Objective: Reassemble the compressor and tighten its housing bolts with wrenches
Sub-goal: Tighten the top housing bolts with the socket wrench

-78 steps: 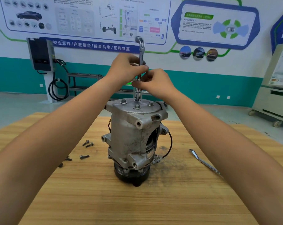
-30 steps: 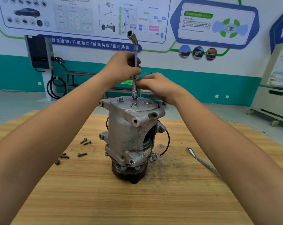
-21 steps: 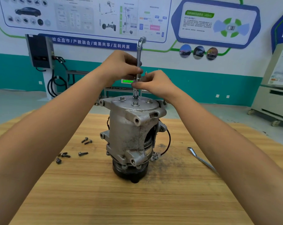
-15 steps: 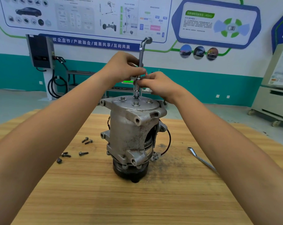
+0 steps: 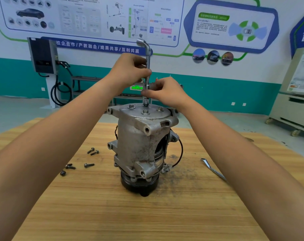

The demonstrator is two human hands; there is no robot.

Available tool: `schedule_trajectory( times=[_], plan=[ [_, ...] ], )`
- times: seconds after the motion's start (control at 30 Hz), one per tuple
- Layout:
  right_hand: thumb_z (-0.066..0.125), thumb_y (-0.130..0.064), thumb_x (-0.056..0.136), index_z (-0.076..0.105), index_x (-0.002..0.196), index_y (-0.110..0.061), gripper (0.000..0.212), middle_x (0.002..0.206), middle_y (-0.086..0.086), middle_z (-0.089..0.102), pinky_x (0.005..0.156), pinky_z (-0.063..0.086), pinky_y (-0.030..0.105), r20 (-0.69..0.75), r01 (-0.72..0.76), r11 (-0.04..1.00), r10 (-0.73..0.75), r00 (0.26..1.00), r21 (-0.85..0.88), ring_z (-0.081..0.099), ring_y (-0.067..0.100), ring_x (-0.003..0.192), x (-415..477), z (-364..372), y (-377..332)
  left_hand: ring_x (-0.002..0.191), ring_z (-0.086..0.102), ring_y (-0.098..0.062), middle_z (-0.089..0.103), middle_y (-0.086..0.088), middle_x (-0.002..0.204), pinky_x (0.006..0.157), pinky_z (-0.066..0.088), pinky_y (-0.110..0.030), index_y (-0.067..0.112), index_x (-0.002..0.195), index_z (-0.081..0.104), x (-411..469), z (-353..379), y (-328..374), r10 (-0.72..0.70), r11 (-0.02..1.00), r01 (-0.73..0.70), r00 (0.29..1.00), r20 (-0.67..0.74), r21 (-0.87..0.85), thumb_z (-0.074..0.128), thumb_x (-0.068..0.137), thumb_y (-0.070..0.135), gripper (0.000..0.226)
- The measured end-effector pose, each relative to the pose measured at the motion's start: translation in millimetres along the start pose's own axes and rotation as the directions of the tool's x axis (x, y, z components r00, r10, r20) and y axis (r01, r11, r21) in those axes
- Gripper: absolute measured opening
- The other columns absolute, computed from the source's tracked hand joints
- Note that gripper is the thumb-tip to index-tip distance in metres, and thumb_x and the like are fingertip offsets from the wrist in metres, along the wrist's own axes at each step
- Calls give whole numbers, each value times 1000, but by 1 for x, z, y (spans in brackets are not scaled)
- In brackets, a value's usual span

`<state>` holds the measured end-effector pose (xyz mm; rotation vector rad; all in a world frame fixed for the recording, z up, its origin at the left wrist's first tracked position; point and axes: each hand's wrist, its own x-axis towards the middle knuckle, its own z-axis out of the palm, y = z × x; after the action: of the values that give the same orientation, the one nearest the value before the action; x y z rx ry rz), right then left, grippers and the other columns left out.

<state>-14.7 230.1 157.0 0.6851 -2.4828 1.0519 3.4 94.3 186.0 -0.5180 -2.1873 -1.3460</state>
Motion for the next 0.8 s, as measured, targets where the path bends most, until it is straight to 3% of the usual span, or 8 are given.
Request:
schedule_trajectory(
  times=[0.07, 0.13, 0.2, 0.27, 0.33, 0.5, 0.63, 0.8],
  plan=[
    [70, -36, 82, 61, 74, -15, 24, 65, -8, 52, 50, 31, 13, -33, 18, 1000, -19, 999, -8, 47, 3, 60, 0, 0, 0, 108, 59, -16, 61, -4, 119, 90, 50, -30, 7, 128, 52, -1, 1, 2, 2, 1000, -2, 1000, 4, -13, 58, 91, 13, 38],
    [63, -32, 88, 66, 105, -11, 27, 82, -10, 59, 60, 35, 12, 44, -20, 997, 17, 999, 77, 54, 3, 77, 0, -2, -3, 109, 56, -14, 56, -2, 122, 89, 49, -30, 6, 137, 42, -1, 0, 3, -20, 1000, 21, 999, 31, -22, 58, 91, 22, 51],
    [54, -23, 93, 59, 122, -13, 31, 105, -5, 63, 74, 38, 19, 100, -85, 981, 68, 993, 172, 56, 9, 100, -1, -3, -5, 103, 59, -14, 58, -2, 116, 83, 51, -29, 8, 130, 50, -1, 0, 4, -39, 999, 40, 996, 85, -14, 60, 90, 25, 45],
    [51, -17, 95, 59, 122, -10, 29, 112, 2, 65, 79, 40, 19, 88, -73, 974, 56, 995, 214, 58, 12, 105, -1, -3, -4, 94, 61, -17, 63, -5, 102, 79, 52, -31, 18, 101, 62, -3, 2, 5, -23, 999, 26, 997, 76, -32, 62, 89, 21, 12],
    [57, -18, 93, 62, 115, -9, 24, 99, 0, 66, 72, 42, 12, 37, -42, 978, 35, 999, 204, 61, 7, 92, -2, -1, -6, 88, 60, -19, 62, -9, 94, 80, 52, -35, 16, 87, 60, -3, 4, 4, -12, 999, 12, 1000, 21, -36, 65, 86, 20, 6],
    [73, -27, 80, 58, 80, -18, 17, 70, -8, 54, 54, 38, 8, -125, 24, 995, -12, 992, 100, 52, 3, 65, -1, 1, -6, 86, 59, -15, 60, -2, 85, 82, 50, -32, 8, 106, 61, 4, 6, -2, -36, 998, 38, 998, -42, 49, 75, 78, 27, 37],
    [59, -21, 90, 61, 96, -17, 8, 94, -2, 66, 71, 42, 16, 85, -60, 986, 47, 995, 155, 59, 12, 94, -3, -1, -10, 84, 60, -15, 60, 0, 83, 82, 51, -27, 6, 109, 61, 4, 7, -3, -7, 999, 12, 995, -99, 51, 75, 77, 19, 37],
    [50, -5, 92, 67, 105, -9, 22, 105, 5, 68, 84, 45, 21, 128, -50, 990, 33, 991, 129, 61, 14, 102, -3, -5, -10, 79, 62, -5, 65, -4, 95, 68, 48, -10, 5, 115, 59, 2, 2, 1, -26, 994, 26, 1000, 1, -106, 64, 85, 5, 30]
  ],
)
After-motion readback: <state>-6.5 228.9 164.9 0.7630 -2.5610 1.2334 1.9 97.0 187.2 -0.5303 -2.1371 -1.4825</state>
